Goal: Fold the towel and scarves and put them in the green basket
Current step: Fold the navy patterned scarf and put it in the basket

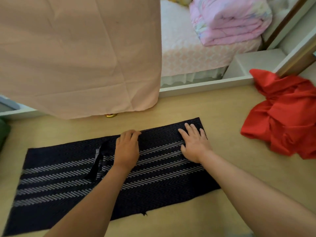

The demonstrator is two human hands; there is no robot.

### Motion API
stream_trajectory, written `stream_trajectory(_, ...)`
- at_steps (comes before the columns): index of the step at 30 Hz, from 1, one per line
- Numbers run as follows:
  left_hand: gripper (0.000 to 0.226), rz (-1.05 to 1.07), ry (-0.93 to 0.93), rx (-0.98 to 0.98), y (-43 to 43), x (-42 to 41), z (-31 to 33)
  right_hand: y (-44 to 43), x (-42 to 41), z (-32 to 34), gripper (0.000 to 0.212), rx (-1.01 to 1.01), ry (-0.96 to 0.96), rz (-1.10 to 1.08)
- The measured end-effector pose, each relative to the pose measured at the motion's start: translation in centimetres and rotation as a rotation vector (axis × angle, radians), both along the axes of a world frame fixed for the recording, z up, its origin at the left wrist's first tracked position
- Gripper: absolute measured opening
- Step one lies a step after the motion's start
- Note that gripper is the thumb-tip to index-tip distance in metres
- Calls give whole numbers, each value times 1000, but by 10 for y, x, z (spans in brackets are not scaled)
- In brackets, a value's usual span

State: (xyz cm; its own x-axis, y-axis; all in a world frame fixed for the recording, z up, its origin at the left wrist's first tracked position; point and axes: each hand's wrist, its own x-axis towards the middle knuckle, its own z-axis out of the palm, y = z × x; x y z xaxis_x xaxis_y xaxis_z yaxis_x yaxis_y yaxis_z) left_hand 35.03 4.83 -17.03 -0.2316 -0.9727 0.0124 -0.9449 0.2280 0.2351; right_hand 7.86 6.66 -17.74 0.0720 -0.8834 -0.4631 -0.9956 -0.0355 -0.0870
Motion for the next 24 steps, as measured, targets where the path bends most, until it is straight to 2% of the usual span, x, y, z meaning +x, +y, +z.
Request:
stream_trajectory(2, 31, 162, -5, -51, -2, 27, 6, -5, 19, 6, 67, -39, 29, -20)
stream_trajectory(4, 31, 330, -2, -14, -4, 55, 13, -7, 44, 13, 62, -118, 5, 1)
stream_trajectory(8, 35, 515, -93, 234, -4, 108, 20, -8, 107, 23, 51, -180, -197, 160)
stream_trajectory(10, 29, 498, -106, 325, -4, 128, 20, -7, 140, 24, 48, -160, -259, 223)
stream_trajectory(13, 37, 364, -141, 464, -4, 143, 20, -7, 182, 24, 49, -149, -298, 261)
stream_trajectory(15, 31, 288, -143, 457, -4, 149, 19, -8, 203, 24, 54, -117, -314, 236)
stream_trajectory(17, 17, 270, -11, 449, -4, 153, 20, -9, 220, 23, 56, -85, -325, 192)
stream_trajectory(20, 3, 376, 410, 518, -5, 157, 26, -15, 239, 25, 59, -60, -313, 140)
stream_trajectory(21, 2, 372, 500, 504, -7, 160, 29, -17, 244, 26, 58, -52, -312, 126)
stream_trajectory(24, 6, 233, 525, 387, -20, 172, 34, -22, 254, 26, 57, -63, -272, 105)
